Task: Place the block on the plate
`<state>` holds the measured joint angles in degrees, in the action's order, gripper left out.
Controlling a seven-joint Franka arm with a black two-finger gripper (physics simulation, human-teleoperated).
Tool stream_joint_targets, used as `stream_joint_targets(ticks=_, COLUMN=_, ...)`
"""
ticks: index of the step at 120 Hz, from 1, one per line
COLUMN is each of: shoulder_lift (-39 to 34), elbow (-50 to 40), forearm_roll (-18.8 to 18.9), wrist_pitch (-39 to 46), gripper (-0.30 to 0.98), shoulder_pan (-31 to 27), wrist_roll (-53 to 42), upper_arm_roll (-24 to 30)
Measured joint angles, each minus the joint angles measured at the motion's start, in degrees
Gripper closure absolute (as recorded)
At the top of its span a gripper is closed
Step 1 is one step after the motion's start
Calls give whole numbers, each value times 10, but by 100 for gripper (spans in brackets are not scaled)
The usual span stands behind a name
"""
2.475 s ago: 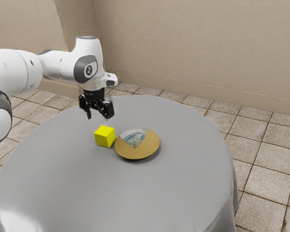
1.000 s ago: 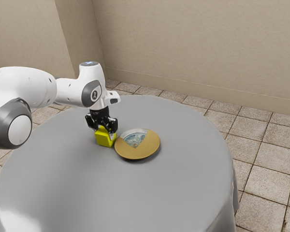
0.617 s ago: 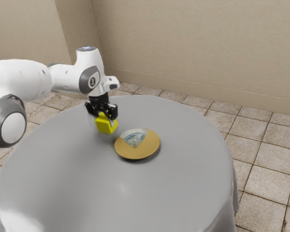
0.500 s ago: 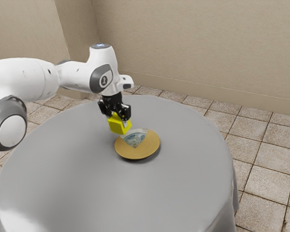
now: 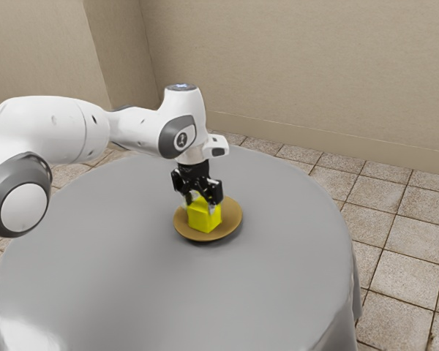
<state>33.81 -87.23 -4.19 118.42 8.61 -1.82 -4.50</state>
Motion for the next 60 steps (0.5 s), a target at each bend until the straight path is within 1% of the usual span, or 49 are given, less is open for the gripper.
stream_joint_targets(ticks=12, shoulder_lift=-8, elbow=2, forearm_roll=1, wrist_pitch=-2, gripper=11, shoulder_pan=0, wrist_roll=1, upper_arm_roll=0)
stream_joint_targets(ticks=20, shoulder_lift=-39, elbow=2, forearm_roll=5, wrist_pitch=-16, gripper=8, shoulder_pan=0, wrist_roll=2, upper_arm_roll=-1)
stream_joint_targets(ticks=32, shoulder_lift=-114, elbow=-1, forearm_roll=7, wrist_pitch=-65, gripper=5, shoulder_pan=0, wrist_roll=6, upper_arm_roll=0)
stream_joint_targets(ticks=44, shoulder_lift=-214, elbow=-31, forearm_roll=9, wrist_pitch=-116, gripper=3, shoulder_pan=6, wrist_roll=12, upper_arm_roll=0)
stream_joint_targets(ticks=50, shoulder_lift=-257, elbow=-33, forearm_roll=18, wrist_pitch=-144, gripper=2, shoulder_pan=15, wrist_roll=16, upper_arm_roll=-1)
stream_joint_targets(ticks=60, shoulder_lift=-290, elbow=-5, forearm_roll=31, wrist_pitch=-197, gripper=2, shoulder_pan=28, wrist_roll=21, upper_arm_roll=0)
